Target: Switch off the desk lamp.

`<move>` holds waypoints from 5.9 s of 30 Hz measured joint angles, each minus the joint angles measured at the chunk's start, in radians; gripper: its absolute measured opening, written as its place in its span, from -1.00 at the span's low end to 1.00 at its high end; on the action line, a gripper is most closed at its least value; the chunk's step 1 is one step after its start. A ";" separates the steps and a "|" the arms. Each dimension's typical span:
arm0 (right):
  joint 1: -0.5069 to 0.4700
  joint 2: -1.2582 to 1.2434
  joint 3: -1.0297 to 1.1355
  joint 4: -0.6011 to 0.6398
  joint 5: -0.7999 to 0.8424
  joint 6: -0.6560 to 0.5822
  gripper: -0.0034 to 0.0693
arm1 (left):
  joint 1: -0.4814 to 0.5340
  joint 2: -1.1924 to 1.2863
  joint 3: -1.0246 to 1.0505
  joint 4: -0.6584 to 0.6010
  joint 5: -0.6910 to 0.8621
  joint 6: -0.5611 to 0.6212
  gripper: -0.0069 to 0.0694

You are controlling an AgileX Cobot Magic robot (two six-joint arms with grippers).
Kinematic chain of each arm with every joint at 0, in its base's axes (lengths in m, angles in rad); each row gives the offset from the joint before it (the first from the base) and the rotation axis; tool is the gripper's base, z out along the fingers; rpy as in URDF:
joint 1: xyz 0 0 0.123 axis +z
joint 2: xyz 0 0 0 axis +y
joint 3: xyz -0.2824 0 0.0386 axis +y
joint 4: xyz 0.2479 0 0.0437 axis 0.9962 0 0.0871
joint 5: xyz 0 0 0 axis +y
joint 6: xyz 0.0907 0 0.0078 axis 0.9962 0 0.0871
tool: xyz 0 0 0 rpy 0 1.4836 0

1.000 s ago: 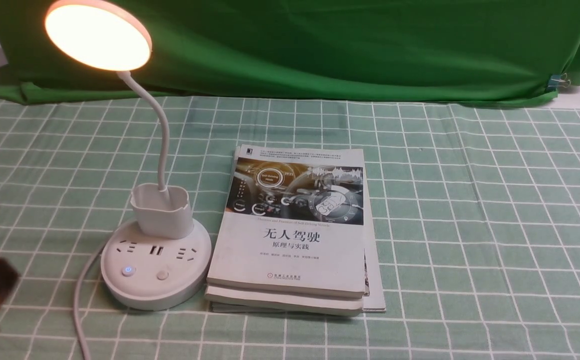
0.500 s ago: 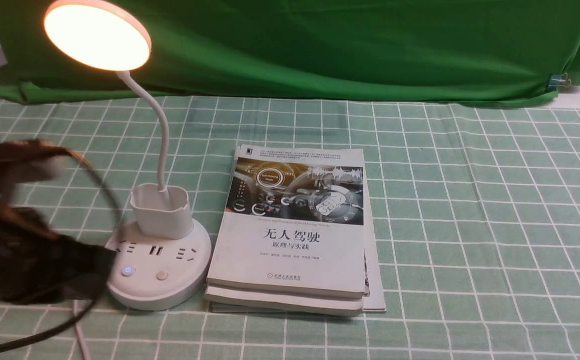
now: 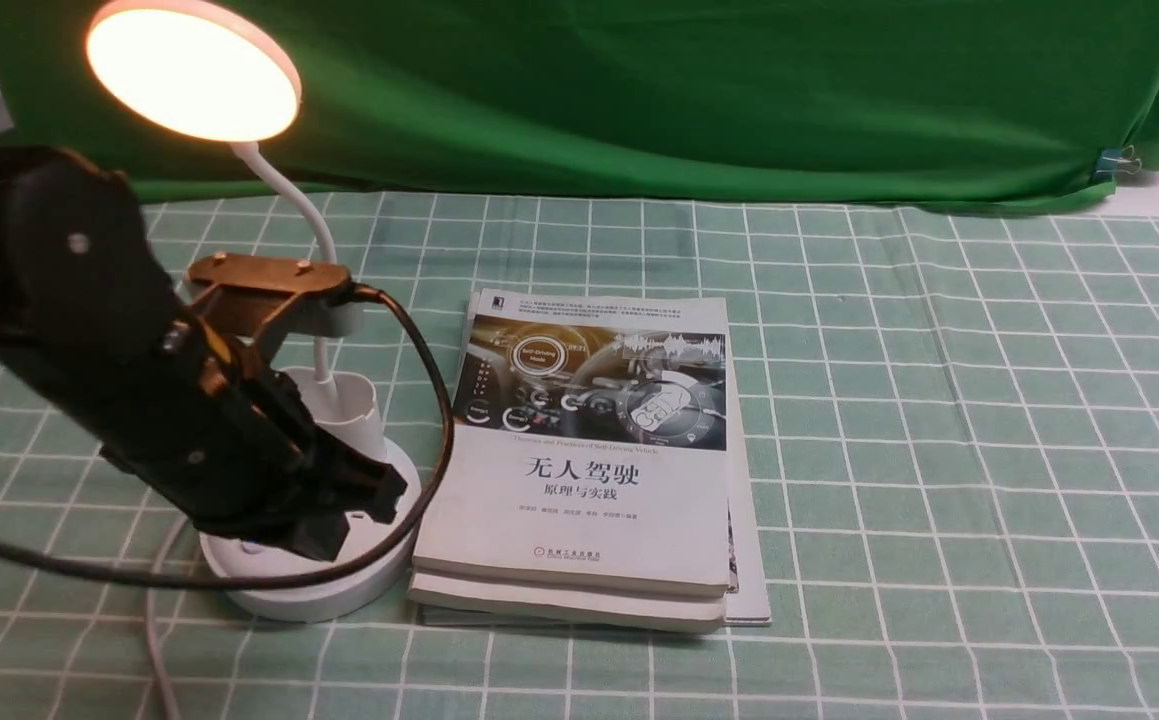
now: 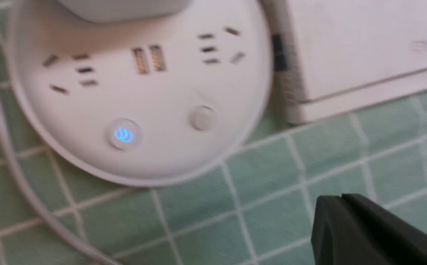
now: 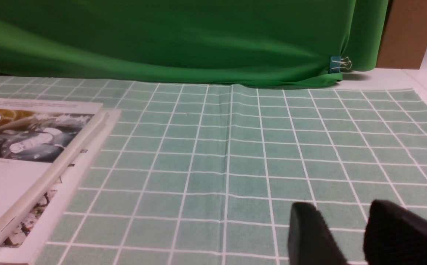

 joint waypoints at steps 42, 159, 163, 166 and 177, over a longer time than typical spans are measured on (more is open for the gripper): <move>0.000 0.000 0.000 0.000 0.000 0.000 -0.24 | 0.001 0.230 -0.108 0.184 -0.036 -0.065 -0.82; 0.000 0.000 0.000 0.000 0.000 0.000 -0.24 | 0.001 -1.213 0.925 0.104 -0.797 -0.101 -0.82; 0.000 0.000 0.000 0.000 0.000 0.000 -0.24 | 0.001 -1.213 0.925 0.138 -0.793 -0.101 -0.82; 0.000 0.000 0.000 0.000 0.000 0.000 -0.24 | 0.001 -1.213 0.925 0.178 -0.781 -0.101 -0.82; 0.000 0.000 0.000 0.000 0.000 0.000 -0.24 | 0.284 -1.377 1.018 0.140 -0.773 -0.101 -0.82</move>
